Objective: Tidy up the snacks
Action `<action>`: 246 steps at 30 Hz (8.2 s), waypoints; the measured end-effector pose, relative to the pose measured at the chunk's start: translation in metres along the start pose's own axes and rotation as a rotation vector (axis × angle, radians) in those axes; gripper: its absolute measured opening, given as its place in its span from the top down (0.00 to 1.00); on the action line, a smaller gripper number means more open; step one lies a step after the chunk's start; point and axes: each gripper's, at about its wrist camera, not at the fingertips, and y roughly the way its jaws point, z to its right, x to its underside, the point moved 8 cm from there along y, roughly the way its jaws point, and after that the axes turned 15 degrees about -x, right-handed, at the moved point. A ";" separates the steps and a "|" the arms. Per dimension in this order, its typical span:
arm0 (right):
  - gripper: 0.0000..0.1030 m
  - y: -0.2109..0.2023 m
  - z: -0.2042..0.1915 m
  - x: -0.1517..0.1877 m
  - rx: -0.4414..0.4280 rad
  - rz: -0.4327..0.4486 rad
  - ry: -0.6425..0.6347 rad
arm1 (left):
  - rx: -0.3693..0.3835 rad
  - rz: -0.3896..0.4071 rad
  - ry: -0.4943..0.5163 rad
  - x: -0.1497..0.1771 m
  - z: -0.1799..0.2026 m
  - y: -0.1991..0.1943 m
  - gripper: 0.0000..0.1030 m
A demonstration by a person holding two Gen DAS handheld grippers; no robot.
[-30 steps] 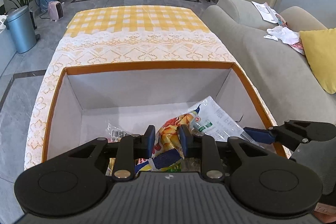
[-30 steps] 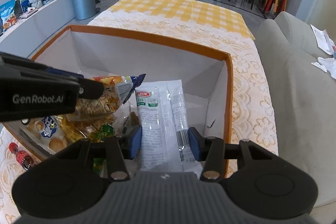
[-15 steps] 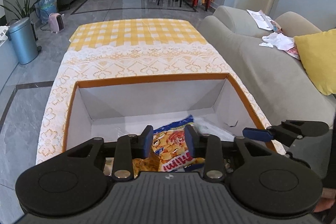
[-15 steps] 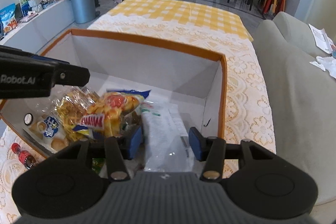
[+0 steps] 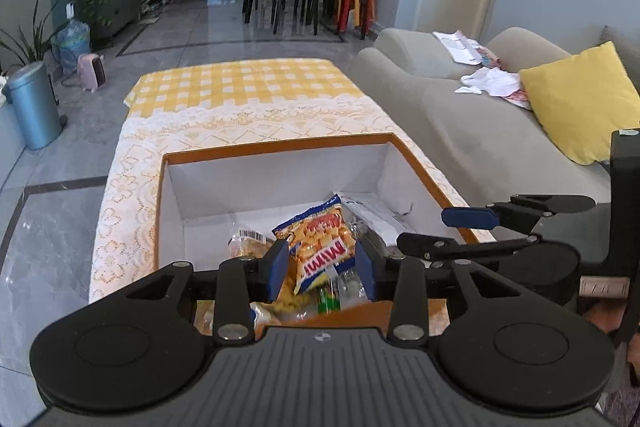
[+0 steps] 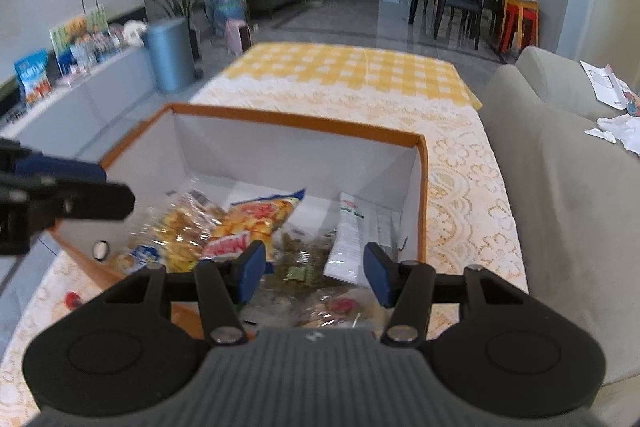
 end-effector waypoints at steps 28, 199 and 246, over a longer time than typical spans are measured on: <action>0.46 -0.009 -0.051 0.125 -0.127 0.081 0.130 | -0.077 -0.052 0.294 0.128 -0.050 0.055 0.50; 0.23 0.060 -0.008 -0.027 -0.086 0.037 -0.002 | -0.333 -0.141 0.157 -0.011 -0.034 0.116 0.68; 0.32 -0.021 -0.019 -0.050 -0.014 0.145 -0.017 | -0.363 0.175 0.126 -0.027 -0.019 0.015 0.60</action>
